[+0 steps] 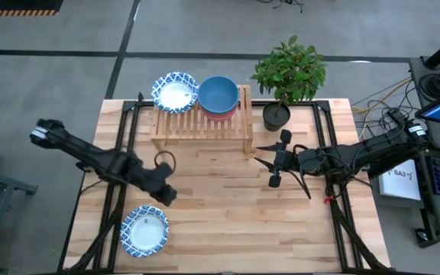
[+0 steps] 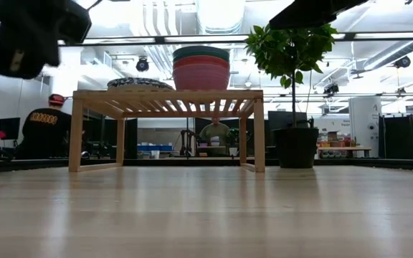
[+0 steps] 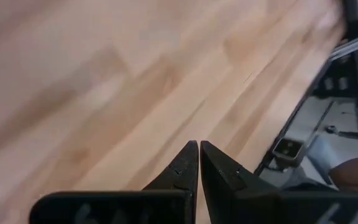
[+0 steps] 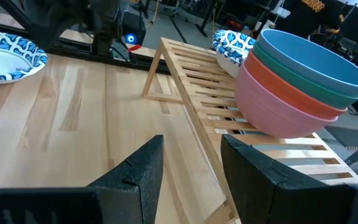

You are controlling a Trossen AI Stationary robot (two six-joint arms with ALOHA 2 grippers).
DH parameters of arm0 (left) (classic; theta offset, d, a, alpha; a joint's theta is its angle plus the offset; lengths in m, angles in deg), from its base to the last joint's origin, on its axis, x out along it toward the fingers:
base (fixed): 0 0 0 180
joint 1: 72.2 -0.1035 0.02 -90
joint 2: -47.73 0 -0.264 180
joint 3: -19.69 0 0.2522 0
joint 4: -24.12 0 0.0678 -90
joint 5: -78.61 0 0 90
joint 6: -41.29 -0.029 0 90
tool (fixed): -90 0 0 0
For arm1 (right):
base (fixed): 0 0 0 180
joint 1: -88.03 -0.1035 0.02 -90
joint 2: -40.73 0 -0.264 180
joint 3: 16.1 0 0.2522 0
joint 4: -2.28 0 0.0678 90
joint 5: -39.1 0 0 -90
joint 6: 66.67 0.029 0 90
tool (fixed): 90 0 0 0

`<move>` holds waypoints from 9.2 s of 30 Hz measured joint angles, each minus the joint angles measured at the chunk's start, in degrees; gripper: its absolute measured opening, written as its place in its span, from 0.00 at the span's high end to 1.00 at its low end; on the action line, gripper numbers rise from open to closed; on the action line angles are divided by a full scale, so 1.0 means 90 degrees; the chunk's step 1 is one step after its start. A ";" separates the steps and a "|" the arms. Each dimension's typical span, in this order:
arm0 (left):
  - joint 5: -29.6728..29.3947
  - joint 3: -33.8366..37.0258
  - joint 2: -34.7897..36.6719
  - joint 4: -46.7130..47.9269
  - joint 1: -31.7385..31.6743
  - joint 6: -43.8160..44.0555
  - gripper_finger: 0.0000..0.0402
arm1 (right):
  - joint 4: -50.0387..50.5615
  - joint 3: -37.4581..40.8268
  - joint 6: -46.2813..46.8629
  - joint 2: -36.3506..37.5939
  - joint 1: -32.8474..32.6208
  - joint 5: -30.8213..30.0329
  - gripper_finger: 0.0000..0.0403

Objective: Place and stack bowls onto a shelf
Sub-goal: Stack the white bowl on the top of the other white bowl on the shelf, then return to Home Position

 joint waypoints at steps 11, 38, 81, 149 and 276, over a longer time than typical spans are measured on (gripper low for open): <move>0.1003 -0.0004 -0.1114 -0.0047 0.0575 0.1657 1.00 | 0.0079 0.0000 0.0051 0.0000 0.0000 -0.0002 0.63; 0.1302 -0.2763 -0.4317 0.1903 0.2008 0.2830 0.68 | 0.0221 0.0000 0.0051 0.0002 0.0000 -0.0002 0.63; 0.0957 -0.2806 -0.3986 0.1369 0.2116 -0.1281 1.00 | 0.0359 0.0002 0.0172 0.0002 0.0000 -0.0001 0.63; -0.2676 -0.6353 -0.3007 0.5060 -0.5676 -1.1500 1.00 | 0.0498 0.0002 0.0000 0.0002 0.0000 -0.0031 0.63; 0.1863 0.4852 0.6641 -0.4432 -0.4893 -0.7603 0.89 | 0.0845 0.2958 -0.0043 0.6172 0.3685 0.4211 0.80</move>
